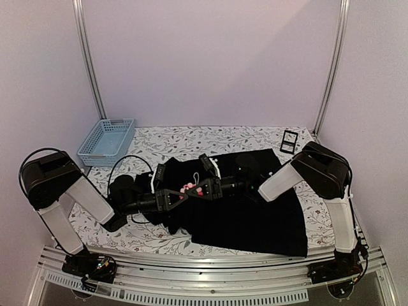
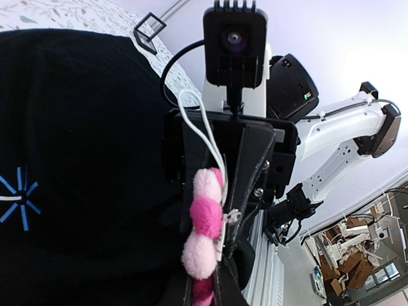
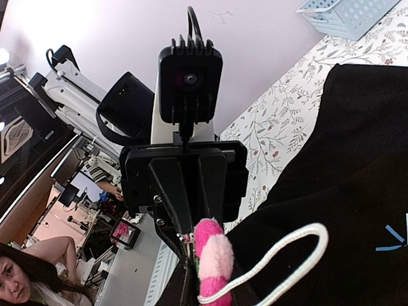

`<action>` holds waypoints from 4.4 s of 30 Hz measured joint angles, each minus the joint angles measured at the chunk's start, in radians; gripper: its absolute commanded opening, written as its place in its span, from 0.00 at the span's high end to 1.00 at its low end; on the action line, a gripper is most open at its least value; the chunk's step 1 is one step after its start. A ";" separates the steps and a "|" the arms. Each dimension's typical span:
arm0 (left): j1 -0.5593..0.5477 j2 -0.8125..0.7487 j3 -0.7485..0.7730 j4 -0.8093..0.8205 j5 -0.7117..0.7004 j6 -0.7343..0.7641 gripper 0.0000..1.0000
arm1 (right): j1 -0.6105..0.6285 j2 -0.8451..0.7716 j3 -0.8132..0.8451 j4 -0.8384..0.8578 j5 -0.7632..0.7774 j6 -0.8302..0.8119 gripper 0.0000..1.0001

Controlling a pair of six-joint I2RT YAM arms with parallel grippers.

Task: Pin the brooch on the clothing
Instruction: Pin the flattened clothing at the center of the board.

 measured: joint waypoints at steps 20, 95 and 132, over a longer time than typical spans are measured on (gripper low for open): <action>-0.007 0.000 0.000 0.013 -0.001 0.006 1.00 | 0.000 -0.002 -0.023 0.063 0.008 0.035 0.80; -0.029 -0.006 0.001 -0.010 -0.031 -0.007 1.00 | -0.018 -0.017 -0.077 0.117 -0.020 0.040 0.37; -0.029 -0.006 0.001 0.012 -0.032 0.026 1.00 | -0.002 0.006 -0.043 0.101 -0.021 0.075 0.55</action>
